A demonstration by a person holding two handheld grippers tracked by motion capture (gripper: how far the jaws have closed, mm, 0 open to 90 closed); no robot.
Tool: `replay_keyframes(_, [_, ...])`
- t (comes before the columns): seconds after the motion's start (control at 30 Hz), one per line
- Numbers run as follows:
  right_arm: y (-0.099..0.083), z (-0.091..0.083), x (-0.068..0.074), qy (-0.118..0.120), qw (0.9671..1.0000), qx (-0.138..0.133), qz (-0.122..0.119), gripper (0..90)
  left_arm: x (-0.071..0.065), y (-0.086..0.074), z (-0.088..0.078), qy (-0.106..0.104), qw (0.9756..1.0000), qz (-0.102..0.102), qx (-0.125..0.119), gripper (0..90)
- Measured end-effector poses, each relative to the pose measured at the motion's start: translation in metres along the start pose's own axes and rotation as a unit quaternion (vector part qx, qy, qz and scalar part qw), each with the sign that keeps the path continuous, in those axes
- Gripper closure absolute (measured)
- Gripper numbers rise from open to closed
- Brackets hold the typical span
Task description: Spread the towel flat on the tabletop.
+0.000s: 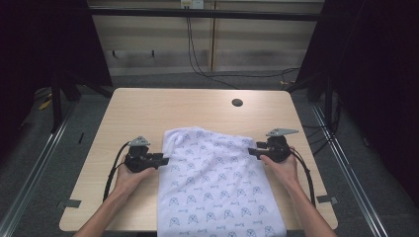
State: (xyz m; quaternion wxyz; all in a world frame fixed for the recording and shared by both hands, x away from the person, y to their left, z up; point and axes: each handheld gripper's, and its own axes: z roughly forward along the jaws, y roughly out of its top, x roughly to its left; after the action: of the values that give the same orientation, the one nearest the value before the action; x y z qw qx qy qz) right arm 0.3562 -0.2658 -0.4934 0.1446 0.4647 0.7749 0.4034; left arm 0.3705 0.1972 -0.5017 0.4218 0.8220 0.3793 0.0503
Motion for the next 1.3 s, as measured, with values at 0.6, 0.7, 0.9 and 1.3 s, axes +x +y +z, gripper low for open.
replay_keyframes(0.6, [-0.029,-0.040,0.087,0.192,0.9761,0.023,-0.099,84.9,-0.014,-0.001,-0.003,-0.034,0.9993,0.016,-0.005,87.7])
replay_keyframes(0.7, [-0.053,-0.044,0.101,0.196,0.9716,0.066,-0.115,81.7,-0.028,0.002,-0.011,-0.057,0.9978,0.021,-0.024,87.7])
replay_keyframes(0.9, [-0.068,-0.056,0.108,0.183,0.9719,0.093,-0.115,63.5,-0.072,0.003,-0.028,-0.128,0.9884,0.068,-0.046,87.6])
replay_keyframes(1.3, [-0.017,-0.054,0.045,0.110,0.9935,-0.019,-0.018,72.7,-0.046,-0.003,-0.036,-0.098,0.9937,0.022,-0.051,73.8])
